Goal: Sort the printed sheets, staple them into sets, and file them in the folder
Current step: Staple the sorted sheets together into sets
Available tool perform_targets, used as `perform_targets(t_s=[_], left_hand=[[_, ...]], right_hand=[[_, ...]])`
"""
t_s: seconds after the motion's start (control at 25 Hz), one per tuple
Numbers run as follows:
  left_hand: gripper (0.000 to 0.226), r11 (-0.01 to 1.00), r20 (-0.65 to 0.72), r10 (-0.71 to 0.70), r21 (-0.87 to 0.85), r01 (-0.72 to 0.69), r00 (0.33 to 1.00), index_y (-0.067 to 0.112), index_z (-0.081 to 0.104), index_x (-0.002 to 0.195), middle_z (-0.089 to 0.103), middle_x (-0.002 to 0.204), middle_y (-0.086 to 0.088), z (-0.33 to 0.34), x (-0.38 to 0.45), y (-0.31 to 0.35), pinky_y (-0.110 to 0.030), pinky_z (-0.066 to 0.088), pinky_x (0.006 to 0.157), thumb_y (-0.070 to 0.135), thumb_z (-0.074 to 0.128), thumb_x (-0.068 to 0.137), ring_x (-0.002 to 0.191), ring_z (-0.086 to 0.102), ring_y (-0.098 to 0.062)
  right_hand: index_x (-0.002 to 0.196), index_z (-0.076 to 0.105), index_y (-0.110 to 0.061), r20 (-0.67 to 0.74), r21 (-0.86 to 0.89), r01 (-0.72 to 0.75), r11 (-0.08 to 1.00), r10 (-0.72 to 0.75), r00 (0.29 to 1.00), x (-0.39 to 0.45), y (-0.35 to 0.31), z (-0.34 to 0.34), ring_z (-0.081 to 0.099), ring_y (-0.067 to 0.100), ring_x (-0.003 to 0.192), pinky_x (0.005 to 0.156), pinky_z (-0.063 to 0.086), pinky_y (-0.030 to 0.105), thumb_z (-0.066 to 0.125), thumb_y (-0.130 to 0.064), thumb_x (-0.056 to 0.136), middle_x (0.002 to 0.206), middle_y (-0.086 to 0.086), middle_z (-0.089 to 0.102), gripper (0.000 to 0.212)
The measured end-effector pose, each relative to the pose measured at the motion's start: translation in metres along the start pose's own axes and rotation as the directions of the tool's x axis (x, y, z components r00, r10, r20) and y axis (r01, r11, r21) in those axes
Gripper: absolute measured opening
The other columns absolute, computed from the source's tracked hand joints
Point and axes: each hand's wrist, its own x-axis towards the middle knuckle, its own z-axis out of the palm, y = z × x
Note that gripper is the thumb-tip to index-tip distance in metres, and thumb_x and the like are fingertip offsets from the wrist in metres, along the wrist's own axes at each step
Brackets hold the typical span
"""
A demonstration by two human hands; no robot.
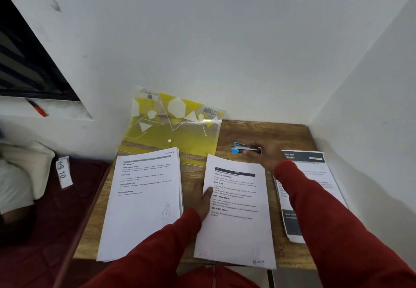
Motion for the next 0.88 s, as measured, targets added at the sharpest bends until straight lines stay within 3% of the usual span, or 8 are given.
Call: perform_targets(t_s=[0.12,0.28,0.32,0.4,0.48,0.6,0.76,0.88], left_hand=[[0.045,0.998,-0.019,-0.024,0.054,0.025,1.000,0.014,0.047,0.135,0.060,0.127,-0.005,0.001,0.003,0.007,-0.043,0.047,0.100,0.025,0.059,0.093,0.115,0.058,-0.026],[0.065,0.885,-0.112,0.044,0.465,0.013,0.993,0.011,0.036,0.146,0.037,0.147,-0.011,-0.006,-0.001,0.026,-0.042,0.026,0.113,0.044,0.055,0.093,0.137,0.033,-0.031],[0.065,0.875,-0.113,0.096,0.484,-0.030,0.989,0.014,0.038,0.145,0.037,0.147,-0.009,-0.008,-0.003,0.030,-0.041,0.026,0.113,0.050,0.051,0.093,0.137,0.032,-0.028],[0.065,0.933,-0.042,0.166,0.329,-0.143,0.985,0.020,0.051,0.137,0.050,0.140,-0.004,-0.010,-0.006,0.033,-0.036,0.035,0.108,0.062,0.043,0.089,0.129,0.045,-0.019],[0.063,0.988,-0.007,0.145,0.058,-0.144,0.989,0.028,0.062,0.123,0.066,0.121,0.002,-0.010,-0.008,0.032,-0.036,0.049,0.097,0.071,0.041,0.084,0.111,0.060,-0.013],[0.030,0.983,-0.020,0.082,-0.164,-0.084,0.996,0.027,0.063,0.108,0.069,0.103,0.006,-0.016,-0.014,0.039,-0.029,0.052,0.083,0.051,0.052,0.093,0.096,0.065,-0.010],[0.018,0.932,-0.038,-0.032,-0.362,0.016,0.999,0.030,0.063,0.106,0.071,0.106,0.002,-0.028,-0.011,0.040,-0.032,0.054,0.080,0.039,0.050,0.098,0.098,0.067,-0.014],[0.025,0.958,-0.160,-0.071,-0.285,0.023,0.985,0.020,0.065,0.094,0.071,0.094,-0.005,-0.042,0.002,0.037,-0.035,0.053,0.080,0.037,0.048,0.099,0.090,0.067,-0.022]], right_hand=[[0.105,0.072,-0.017,-0.005,0.074,-0.059,0.996,0.059,0.998,-0.012,0.006,0.026,0.061,0.001,0.082,0.075,0.046,0.012,0.078,-0.023,0.080,0.092,-0.009,0.069,0.026],[0.096,0.073,-0.022,-0.007,0.278,-0.170,0.945,0.179,0.984,-0.030,0.006,0.061,0.064,0.012,0.079,0.075,0.051,0.027,0.081,-0.029,0.076,0.089,-0.004,0.072,0.022],[0.095,0.073,-0.021,0.014,0.349,-0.173,0.921,0.179,0.984,-0.034,0.004,0.069,0.064,0.011,0.075,0.073,0.052,0.029,0.081,-0.028,0.077,0.087,-0.003,0.073,0.021],[0.097,0.071,-0.017,0.092,0.448,-0.182,0.875,0.157,0.983,-0.042,-0.008,0.082,0.061,0.010,0.066,0.065,0.050,0.027,0.078,-0.022,0.081,0.079,-0.001,0.072,0.019],[0.098,0.070,-0.018,0.138,0.455,-0.158,0.876,0.106,0.985,-0.048,-0.019,0.094,0.060,0.008,0.066,0.061,0.051,0.025,0.073,-0.016,0.085,0.080,-0.003,0.070,0.014],[0.102,0.069,-0.021,0.147,0.432,-0.095,0.897,0.034,0.988,-0.051,-0.030,0.105,0.061,0.010,0.071,0.063,0.054,0.024,0.068,-0.010,0.088,0.087,0.003,0.069,0.018],[0.125,0.060,-0.022,0.243,0.428,-0.082,0.900,-0.027,0.970,-0.049,-0.033,0.108,0.067,0.013,0.096,0.082,0.056,0.030,0.062,-0.007,0.092,0.109,0.000,0.070,0.037],[0.131,0.056,-0.024,0.157,0.305,-0.066,0.950,0.018,0.987,-0.053,-0.023,0.102,0.065,0.010,0.098,0.088,0.051,0.025,0.065,-0.012,0.090,0.110,-0.005,0.069,0.044]])
